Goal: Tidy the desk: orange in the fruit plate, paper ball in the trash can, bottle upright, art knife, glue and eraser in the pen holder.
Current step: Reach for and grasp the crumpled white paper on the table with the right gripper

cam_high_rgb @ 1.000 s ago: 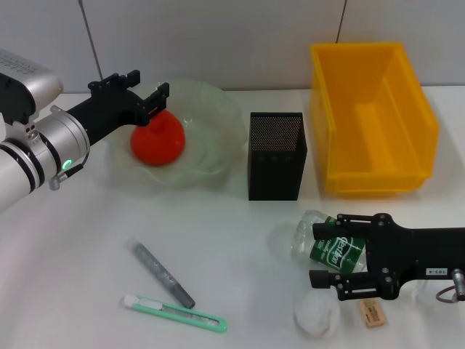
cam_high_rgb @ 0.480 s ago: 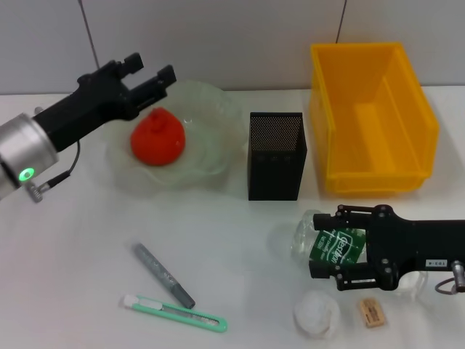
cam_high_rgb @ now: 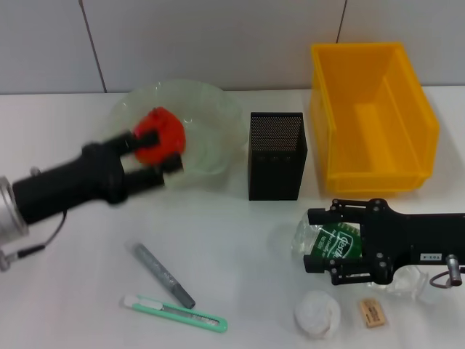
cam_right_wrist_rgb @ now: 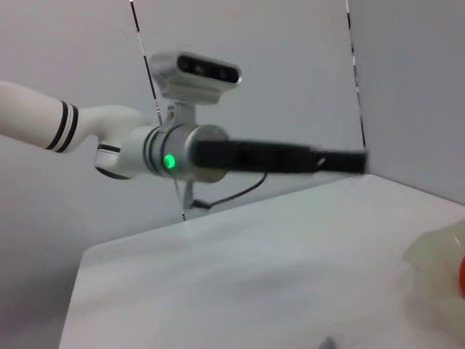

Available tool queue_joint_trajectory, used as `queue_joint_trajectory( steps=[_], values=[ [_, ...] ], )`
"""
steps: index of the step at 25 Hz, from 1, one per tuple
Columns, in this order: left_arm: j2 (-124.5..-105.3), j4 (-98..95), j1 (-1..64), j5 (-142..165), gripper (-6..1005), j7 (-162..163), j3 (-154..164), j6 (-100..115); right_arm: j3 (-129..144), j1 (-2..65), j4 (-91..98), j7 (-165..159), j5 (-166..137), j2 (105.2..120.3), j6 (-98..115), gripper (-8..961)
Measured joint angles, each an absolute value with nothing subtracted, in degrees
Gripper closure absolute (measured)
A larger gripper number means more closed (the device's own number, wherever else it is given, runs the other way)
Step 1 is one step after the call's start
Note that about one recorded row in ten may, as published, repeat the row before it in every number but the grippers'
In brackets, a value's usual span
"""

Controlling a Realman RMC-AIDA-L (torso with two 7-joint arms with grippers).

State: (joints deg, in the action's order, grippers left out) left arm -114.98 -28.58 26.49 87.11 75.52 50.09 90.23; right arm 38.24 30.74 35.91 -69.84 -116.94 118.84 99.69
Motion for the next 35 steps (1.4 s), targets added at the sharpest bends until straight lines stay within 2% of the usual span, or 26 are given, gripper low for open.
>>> queue_joint_trajectory(
  steps=[4, 10, 13, 15, 18, 19, 24, 34, 35],
  values=[
    [-114.69, -28.72, 26.13, 94.02, 231, 75.12, 50.10, 95.85, 38.12, 30.90, 35.98, -71.10, -112.81, 118.88, 100.52, 171],
    [-115.25, -28.55, 25.42, 97.49, 231, 73.30, 50.09, 98.88, 38.87, 33.56, 41.04, -83.30, -109.04, 118.34, 103.63, 171],
    [-115.61, -28.43, 24.97, 98.18, 231, 72.52, 50.15, 100.06, 43.47, 37.17, 48.29, -97.99, -111.30, 117.16, 106.10, 171],
    [-115.61, -28.43, 24.97, 98.18, 231, 72.52, 50.15, 100.06, 44.91, 38.31, 50.14, -101.34, -112.90, 116.81, 106.76, 170],
    [-115.71, -28.30, 24.56, 98.21, 231, 70.50, 50.19, 101.37, 49.70, 44.65, 54.66, -109.15, -123.41, 115.79, 111.10, 170],
    [-115.73, -28.30, 24.50, 98.21, 231, 70.25, 50.18, 101.50, 49.70, 44.65, 54.66, -109.15, -123.41, 115.79, 111.10, 171],
    [-115.82, -28.28, 24.38, 98.24, 231, 69.21, 50.26, 101.75, 56.52, 49.63, 56.47, -109.23, -133.62, 116.87, 113.42, 172],
    [-116.12, -28.29, 24.36, 99.56, 231, 67.72, 50.75, 101.62, 68.68, 49.84, 59.39, -104.80, -138.46, 118.90, 108.28, 176],
    [-116.86, -28.66, 24.44, 102.50, 231, 65.75, 50.70, 101.11, 69.50, 49.66, 59.34, -104.40, -138.87, 118.96, 107.44, 176]
  ],
)
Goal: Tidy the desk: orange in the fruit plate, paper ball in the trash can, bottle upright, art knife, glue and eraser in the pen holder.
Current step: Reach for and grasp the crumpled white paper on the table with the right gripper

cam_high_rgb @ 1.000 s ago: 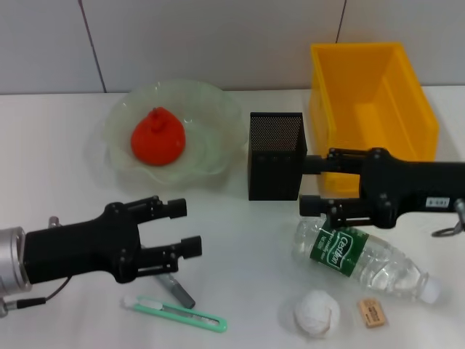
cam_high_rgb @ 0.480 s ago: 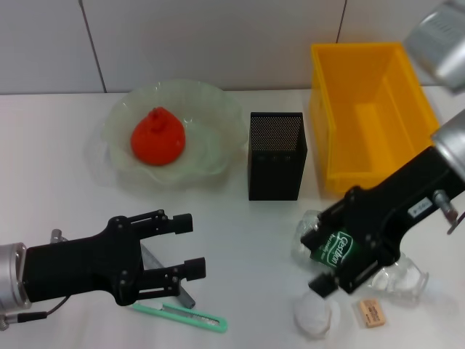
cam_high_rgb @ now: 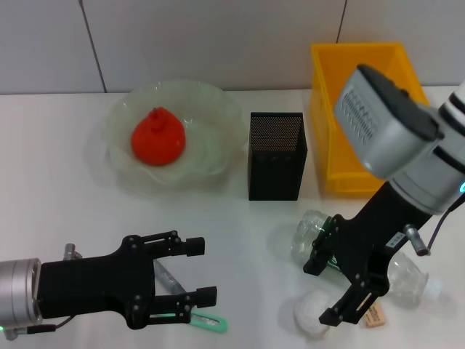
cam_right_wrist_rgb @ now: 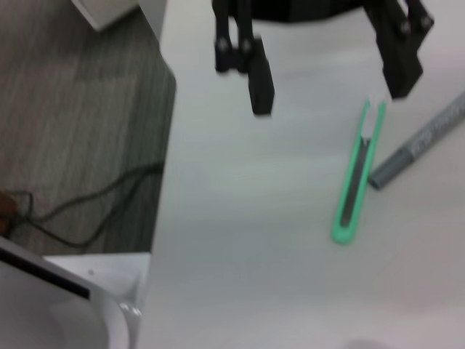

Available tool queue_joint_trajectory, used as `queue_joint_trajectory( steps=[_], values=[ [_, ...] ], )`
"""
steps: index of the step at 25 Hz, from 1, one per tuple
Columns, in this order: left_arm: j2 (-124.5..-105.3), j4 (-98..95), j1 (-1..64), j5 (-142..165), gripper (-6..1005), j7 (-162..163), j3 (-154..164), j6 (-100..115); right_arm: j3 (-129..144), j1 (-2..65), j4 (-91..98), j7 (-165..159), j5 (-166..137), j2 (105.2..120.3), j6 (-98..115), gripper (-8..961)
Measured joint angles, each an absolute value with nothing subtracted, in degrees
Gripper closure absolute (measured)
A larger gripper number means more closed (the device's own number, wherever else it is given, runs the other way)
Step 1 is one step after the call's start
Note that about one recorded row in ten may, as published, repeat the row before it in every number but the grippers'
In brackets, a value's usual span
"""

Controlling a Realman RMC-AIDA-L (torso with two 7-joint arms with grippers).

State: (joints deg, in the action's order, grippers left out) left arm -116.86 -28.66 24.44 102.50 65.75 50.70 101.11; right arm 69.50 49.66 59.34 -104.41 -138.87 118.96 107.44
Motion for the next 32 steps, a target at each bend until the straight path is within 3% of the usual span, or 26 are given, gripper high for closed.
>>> queue_joint_trajectory(
  steps=[32],
  values=[
    [-117.77, -28.31, 24.34, 102.66, 231, 64.78, 50.55, 99.04, 82.02, 46.67, 55.50, -97.85, -139.47, 119.62, 94.72, 245]
  ],
)
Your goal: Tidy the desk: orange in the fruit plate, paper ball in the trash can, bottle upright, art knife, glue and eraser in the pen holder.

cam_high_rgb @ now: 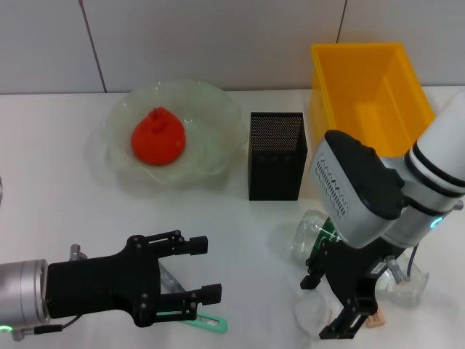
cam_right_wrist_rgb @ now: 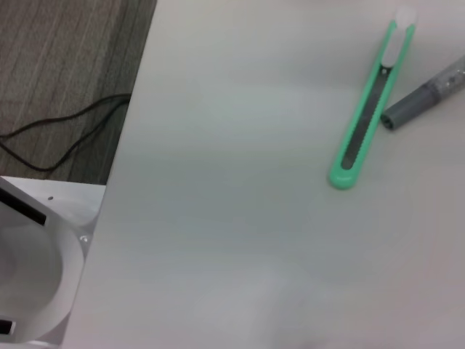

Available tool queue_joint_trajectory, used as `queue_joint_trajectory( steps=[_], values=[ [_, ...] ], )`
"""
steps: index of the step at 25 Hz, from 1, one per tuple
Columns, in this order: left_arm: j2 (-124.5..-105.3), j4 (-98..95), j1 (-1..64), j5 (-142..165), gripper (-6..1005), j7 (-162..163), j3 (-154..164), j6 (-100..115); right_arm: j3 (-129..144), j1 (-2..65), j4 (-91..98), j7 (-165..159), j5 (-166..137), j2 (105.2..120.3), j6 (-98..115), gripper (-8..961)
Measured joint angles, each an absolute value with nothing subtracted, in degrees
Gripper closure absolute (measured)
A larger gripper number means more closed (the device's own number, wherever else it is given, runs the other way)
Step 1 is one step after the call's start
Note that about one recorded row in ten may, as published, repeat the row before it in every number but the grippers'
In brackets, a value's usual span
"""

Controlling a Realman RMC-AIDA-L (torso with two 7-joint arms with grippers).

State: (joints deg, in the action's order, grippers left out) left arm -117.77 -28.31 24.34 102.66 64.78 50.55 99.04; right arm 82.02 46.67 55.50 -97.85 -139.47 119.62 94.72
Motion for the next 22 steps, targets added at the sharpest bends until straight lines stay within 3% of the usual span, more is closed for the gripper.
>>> queue_joint_trajectory(
  steps=[14, 22],
  values=[
    [-117.39, -28.57, 24.34, 102.66, 230, 65.05, 50.72, 99.14, 84.03, 46.01, 54.93, -98.13, -138.78, 119.71, 93.14, 275],
    [-117.38, -28.73, 24.34, 102.65, 230, 64.85, 50.71, 99.15, 81.62, 46.00, 55.55, -98.15, -138.51, 119.59, 93.34, 388]
  ],
)
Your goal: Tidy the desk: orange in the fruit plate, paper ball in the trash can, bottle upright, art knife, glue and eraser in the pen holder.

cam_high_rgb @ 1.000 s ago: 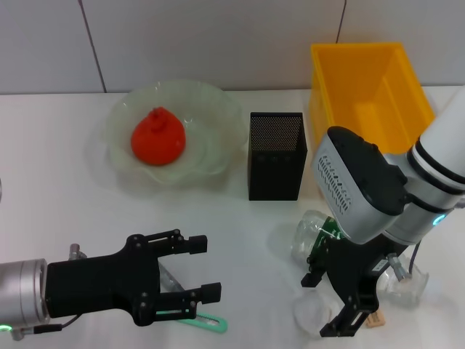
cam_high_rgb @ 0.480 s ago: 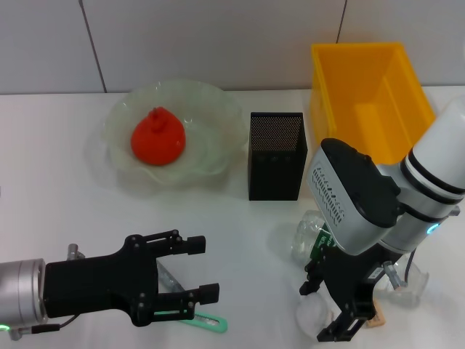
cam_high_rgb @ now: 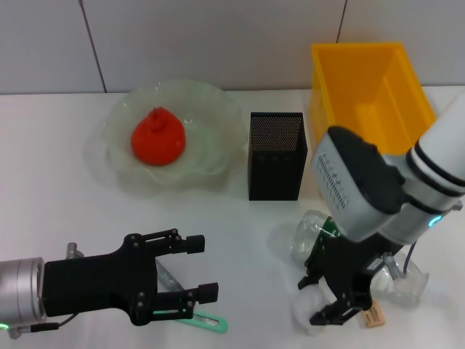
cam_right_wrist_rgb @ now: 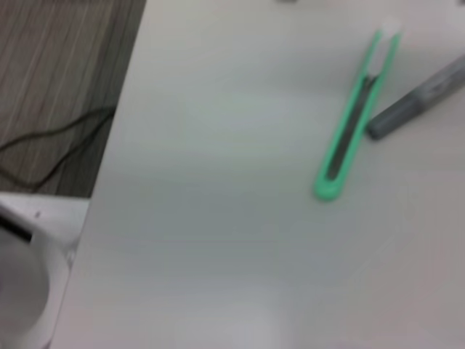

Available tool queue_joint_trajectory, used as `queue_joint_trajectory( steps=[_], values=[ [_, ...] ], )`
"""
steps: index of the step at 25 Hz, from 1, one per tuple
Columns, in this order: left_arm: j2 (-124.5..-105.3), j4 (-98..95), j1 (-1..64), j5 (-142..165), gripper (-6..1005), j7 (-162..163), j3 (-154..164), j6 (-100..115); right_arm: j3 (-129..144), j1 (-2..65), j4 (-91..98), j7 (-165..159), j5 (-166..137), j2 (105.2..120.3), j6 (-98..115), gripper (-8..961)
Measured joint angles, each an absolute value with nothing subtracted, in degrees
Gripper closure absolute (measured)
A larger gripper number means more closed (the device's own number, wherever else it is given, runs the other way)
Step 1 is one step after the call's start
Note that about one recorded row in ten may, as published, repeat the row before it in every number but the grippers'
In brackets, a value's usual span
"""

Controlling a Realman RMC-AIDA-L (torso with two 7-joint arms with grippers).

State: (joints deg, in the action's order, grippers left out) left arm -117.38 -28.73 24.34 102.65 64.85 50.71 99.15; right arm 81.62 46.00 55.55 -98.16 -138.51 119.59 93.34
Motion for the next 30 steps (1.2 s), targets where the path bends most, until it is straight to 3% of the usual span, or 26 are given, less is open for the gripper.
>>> queue_joint_trajectory(
  steps=[11, 17, 23, 30],
  values=[
    [-117.34, -28.73, 24.50, 102.65, 230, 64.80, 50.60, 99.44, 60.53, 45.34, 59.98, -95.74, -131.72, 118.96, 101.67, 451],
    [-117.37, -28.74, 24.62, 102.65, 230, 64.78, 50.72, 99.44, 43.53, 41.82, 60.52, -93.74, -120.98, 117.61, 101.42, 452],
    [-117.60, -28.74, 24.82, 102.65, 230, 64.71, 50.71, 99.46, 33.41, 36.76, 53.14, -91.97, -107.01, 116.36, 88.69, 452],
    [-117.67, -28.82, 25.04, 102.65, 230, 64.68, 50.80, 99.38, 33.51, 35.64, 48.41, -90.89, -104.45, 116.72, 74.17, 452]
  ],
)
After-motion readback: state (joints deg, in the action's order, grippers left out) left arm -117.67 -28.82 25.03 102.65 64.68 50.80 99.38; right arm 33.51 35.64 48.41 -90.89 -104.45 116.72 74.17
